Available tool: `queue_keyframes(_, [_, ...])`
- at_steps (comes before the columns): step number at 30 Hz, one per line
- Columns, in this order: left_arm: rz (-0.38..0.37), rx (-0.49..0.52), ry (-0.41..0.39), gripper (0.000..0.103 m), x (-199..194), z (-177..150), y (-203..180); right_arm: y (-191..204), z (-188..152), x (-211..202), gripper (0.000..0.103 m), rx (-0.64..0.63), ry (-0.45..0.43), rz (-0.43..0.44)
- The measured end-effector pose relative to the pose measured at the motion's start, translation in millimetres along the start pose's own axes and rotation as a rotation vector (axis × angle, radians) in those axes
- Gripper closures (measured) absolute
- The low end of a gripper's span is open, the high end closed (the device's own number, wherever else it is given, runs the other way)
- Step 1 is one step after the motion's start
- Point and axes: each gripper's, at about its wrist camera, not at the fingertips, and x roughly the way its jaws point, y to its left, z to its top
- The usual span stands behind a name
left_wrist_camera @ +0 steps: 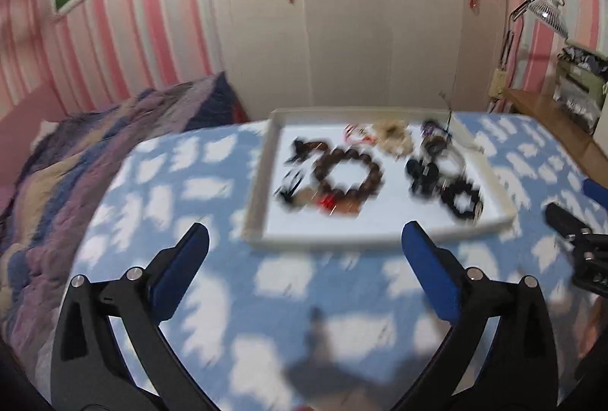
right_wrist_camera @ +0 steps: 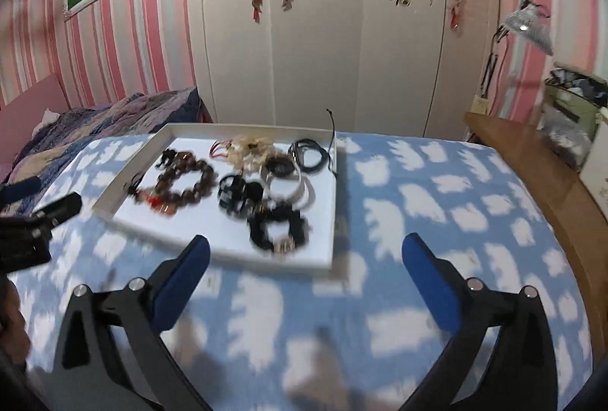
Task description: Organize jewelry
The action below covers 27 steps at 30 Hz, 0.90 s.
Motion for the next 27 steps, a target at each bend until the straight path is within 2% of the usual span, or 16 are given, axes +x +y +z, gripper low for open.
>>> queue_keyframes(5, [0.051,-0.004,0.013,0.003,-46,-55,11,3,-44,-42,0.002,0.002,0.034,0.005])
queue_keyframes(8, [0.077,0.0,0.004,0.003,-62,-80,7,4,-63,-55,0.002,0.023,0.048,-0.043])
queue_keyframes(13, [0.004,-0.004,0.028,0.003,-76,-113,-6,10,-86,-75,0.002,0.036,0.047,-0.072])
queue_keyframes(17, [-0.025,0.003,0.049,0.003,-79,-120,-9,18,-91,-83,0.002,0.032,0.053,-0.082])
queue_keyframes(27, [-0.057,-0.015,0.025,0.003,-90,-115,-6,21,-89,-94,0.002,0.033,0.022,-0.097])
